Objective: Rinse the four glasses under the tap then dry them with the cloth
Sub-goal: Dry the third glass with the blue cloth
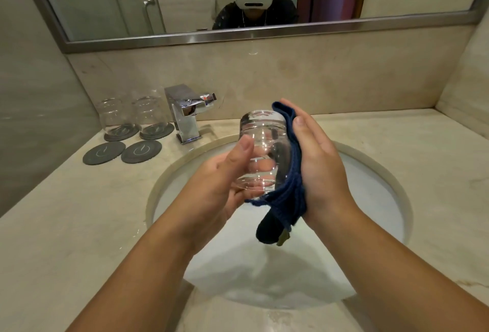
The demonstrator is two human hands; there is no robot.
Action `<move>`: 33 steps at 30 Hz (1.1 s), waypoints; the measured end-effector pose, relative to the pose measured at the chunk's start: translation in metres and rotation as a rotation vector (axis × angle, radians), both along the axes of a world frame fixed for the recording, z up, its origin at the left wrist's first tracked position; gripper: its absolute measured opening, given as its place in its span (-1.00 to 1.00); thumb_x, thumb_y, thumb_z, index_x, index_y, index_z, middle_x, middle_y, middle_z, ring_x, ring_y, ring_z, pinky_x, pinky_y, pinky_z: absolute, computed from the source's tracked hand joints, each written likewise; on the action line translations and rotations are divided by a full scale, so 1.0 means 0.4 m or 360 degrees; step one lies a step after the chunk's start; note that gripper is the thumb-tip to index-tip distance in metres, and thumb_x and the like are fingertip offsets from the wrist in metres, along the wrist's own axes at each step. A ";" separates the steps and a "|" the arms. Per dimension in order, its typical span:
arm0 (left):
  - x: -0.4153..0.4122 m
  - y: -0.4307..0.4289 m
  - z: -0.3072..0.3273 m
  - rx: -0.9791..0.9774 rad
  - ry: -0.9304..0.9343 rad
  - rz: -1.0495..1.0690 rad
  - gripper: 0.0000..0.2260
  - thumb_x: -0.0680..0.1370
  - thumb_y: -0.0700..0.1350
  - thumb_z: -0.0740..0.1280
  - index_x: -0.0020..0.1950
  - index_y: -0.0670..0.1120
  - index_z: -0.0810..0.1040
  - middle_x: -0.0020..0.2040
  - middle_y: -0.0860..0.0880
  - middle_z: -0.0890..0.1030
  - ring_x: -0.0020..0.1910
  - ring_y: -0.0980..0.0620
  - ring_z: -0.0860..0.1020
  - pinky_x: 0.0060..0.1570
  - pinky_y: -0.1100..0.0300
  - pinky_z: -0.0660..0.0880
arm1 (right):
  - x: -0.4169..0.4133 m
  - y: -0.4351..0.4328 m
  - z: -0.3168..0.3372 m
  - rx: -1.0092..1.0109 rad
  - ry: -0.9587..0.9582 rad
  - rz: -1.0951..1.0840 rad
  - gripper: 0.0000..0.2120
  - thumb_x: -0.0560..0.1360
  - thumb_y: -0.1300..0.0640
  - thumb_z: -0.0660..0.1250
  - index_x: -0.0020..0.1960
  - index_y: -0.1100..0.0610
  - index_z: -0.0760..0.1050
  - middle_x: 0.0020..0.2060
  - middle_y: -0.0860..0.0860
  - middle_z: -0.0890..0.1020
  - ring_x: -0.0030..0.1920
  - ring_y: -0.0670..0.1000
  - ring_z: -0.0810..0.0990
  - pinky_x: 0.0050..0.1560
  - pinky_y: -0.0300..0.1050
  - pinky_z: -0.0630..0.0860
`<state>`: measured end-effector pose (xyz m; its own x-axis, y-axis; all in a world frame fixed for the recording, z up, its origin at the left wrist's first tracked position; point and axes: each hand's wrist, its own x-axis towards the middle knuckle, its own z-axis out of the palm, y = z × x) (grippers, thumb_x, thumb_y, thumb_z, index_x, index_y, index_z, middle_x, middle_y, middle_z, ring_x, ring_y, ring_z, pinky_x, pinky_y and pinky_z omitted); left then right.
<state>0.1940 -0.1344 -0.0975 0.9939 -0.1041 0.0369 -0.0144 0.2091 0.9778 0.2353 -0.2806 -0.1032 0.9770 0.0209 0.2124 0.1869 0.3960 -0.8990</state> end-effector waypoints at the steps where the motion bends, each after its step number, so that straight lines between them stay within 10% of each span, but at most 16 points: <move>1: 0.000 -0.001 0.001 -0.0017 -0.0009 -0.0017 -0.41 0.36 0.31 0.45 0.19 -0.08 0.74 0.21 -0.26 0.70 0.07 -0.11 0.70 -0.07 0.19 0.64 | 0.003 -0.001 0.000 0.0050 0.0032 0.0024 -0.70 0.77 0.06 0.17 0.32 -0.07 0.66 0.17 0.04 0.76 0.15 0.11 0.75 0.18 0.08 0.65; 5: 0.013 0.005 -0.012 0.0014 -0.0030 0.0046 -0.18 0.29 0.41 0.57 0.36 -0.09 0.58 0.22 -0.17 0.72 0.17 -0.10 0.69 0.14 0.09 0.64 | 0.007 -0.008 -0.001 0.0077 0.0037 0.0009 -0.70 0.77 0.06 0.18 0.31 -0.08 0.67 0.15 0.05 0.77 0.14 0.11 0.75 0.20 0.09 0.64; 10: 0.020 0.011 -0.023 0.0367 -0.0102 0.0243 -0.53 0.38 0.50 0.38 0.09 0.24 0.74 0.02 0.16 0.74 -0.02 0.19 0.66 0.13 0.06 0.54 | 0.011 -0.007 -0.007 -0.0059 -0.0063 -0.0202 -0.71 0.76 0.05 0.20 0.30 -0.15 0.67 0.24 -0.08 0.73 0.29 0.05 0.69 0.42 0.21 0.55; 15: 0.018 -0.002 -0.020 0.0303 -0.0092 0.0239 -0.65 0.54 0.28 0.36 0.12 0.09 0.75 0.00 -0.08 0.73 -0.04 0.01 0.69 0.27 -0.14 0.61 | 0.006 -0.015 0.002 -0.0203 -0.0272 -0.0305 -0.70 0.77 0.09 0.19 0.38 -0.10 0.61 0.29 -0.15 0.70 0.36 -0.13 0.62 0.47 0.09 0.51; 20: 0.008 0.000 -0.018 0.0352 -0.0150 0.0160 -0.73 0.48 0.30 0.43 0.06 0.20 0.74 -0.03 0.01 0.74 -0.04 0.08 0.70 0.08 0.12 0.63 | 0.006 -0.013 -0.002 -0.0359 -0.0354 -0.0290 -0.69 0.77 0.11 0.18 0.41 -0.09 0.58 0.31 -0.19 0.68 0.38 -0.15 0.60 0.47 0.06 0.50; 33: -0.001 -0.009 -0.002 -0.0182 0.0219 -0.0116 -0.65 0.55 0.17 0.43 0.19 -0.03 0.75 0.20 -0.20 0.73 0.22 -0.22 0.69 0.24 -0.05 0.64 | 0.023 -0.019 0.005 0.0082 0.0264 -0.0114 -0.73 0.70 -0.03 0.29 0.34 0.01 0.62 0.19 0.13 0.74 0.17 0.19 0.74 0.22 0.18 0.67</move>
<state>0.1935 -0.1382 -0.0983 0.9803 -0.1792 -0.0831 0.1371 0.3145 0.9393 0.2446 -0.2881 -0.1010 0.9973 -0.0567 0.0470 0.0670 0.4333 -0.8988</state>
